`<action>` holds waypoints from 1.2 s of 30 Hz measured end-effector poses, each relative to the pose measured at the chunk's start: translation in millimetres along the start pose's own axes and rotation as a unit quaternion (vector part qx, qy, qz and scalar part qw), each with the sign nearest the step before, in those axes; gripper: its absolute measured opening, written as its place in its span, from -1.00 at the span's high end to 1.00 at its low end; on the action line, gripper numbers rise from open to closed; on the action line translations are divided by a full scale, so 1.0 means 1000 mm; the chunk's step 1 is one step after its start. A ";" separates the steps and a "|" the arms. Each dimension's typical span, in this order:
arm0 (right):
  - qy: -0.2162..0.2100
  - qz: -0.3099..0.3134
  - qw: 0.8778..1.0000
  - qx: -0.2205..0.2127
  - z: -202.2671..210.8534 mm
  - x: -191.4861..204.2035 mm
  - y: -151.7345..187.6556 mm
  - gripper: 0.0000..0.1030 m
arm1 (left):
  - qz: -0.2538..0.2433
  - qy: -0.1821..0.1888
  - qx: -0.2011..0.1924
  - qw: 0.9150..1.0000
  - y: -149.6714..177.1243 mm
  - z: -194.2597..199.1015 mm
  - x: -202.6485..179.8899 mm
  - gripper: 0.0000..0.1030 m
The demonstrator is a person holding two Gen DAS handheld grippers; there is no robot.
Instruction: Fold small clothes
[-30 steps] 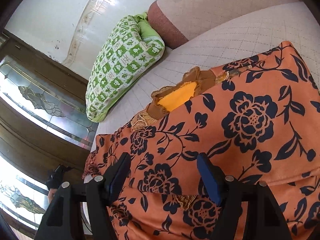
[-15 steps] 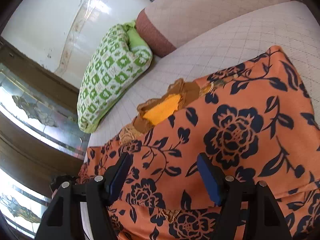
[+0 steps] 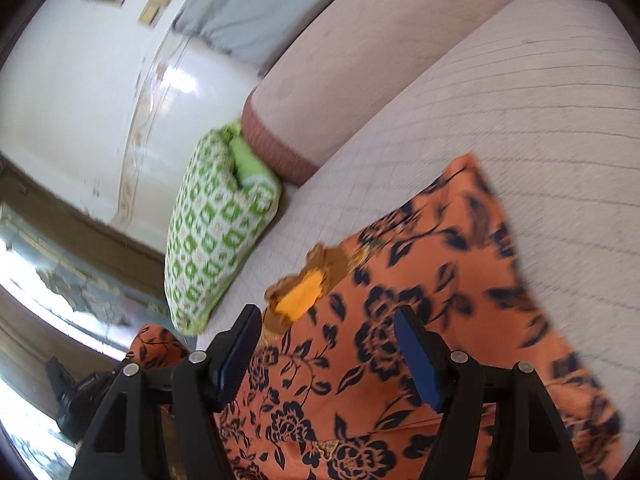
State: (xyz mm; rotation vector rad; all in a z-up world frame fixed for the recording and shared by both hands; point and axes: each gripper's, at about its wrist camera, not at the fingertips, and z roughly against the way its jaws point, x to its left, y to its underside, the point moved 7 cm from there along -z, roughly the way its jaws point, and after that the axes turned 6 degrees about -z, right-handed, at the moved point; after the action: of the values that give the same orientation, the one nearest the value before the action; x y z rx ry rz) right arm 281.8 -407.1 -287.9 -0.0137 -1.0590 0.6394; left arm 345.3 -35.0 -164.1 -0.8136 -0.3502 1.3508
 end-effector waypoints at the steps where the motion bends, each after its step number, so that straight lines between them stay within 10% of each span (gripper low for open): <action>1: -0.001 -0.011 1.000 -0.008 0.008 -0.006 -0.009 -0.40 | -0.020 0.017 0.015 1.000 0.008 -0.008 -0.036 0.90; 5: -0.011 -0.055 0.997 -0.046 0.038 -0.029 -0.043 -0.40 | -0.107 0.069 0.076 0.989 0.053 -0.037 -0.163 0.76; 7: -0.007 -0.075 0.995 -0.070 0.054 -0.042 -0.060 -0.43 | -0.173 0.072 0.115 0.975 0.085 -0.047 -0.212 0.03; 10: -0.009 -0.099 0.991 -0.091 0.070 -0.055 -0.076 -0.53 | -0.222 0.027 0.087 0.971 0.107 -0.037 -0.223 -0.42; 14: -0.002 -0.088 0.992 -0.085 0.071 -0.055 -0.078 -0.54 | -0.174 0.013 0.036 0.984 0.096 -0.026 -0.173 -0.44; 18: -0.005 -0.069 0.996 -0.048 0.054 -0.046 -0.066 -0.54 | -0.066 -0.093 0.011 0.993 0.077 -0.039 -0.075 -0.65; 27: 0.031 0.114 0.992 0.038 -0.019 0.021 0.017 -0.54 | 0.005 -0.175 0.094 0.980 0.120 -0.107 0.024 -0.64; 36: 0.049 0.114 0.985 0.124 -0.099 0.035 0.087 -0.54 | -0.038 -0.197 0.106 0.974 0.122 -0.117 0.031 -0.64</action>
State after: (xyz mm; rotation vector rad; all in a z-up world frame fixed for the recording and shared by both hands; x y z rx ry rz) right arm 331.6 -289.7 -337.1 0.0500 -0.8838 0.9660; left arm 341.4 -41.9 -335.6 -0.3482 -0.5310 1.4464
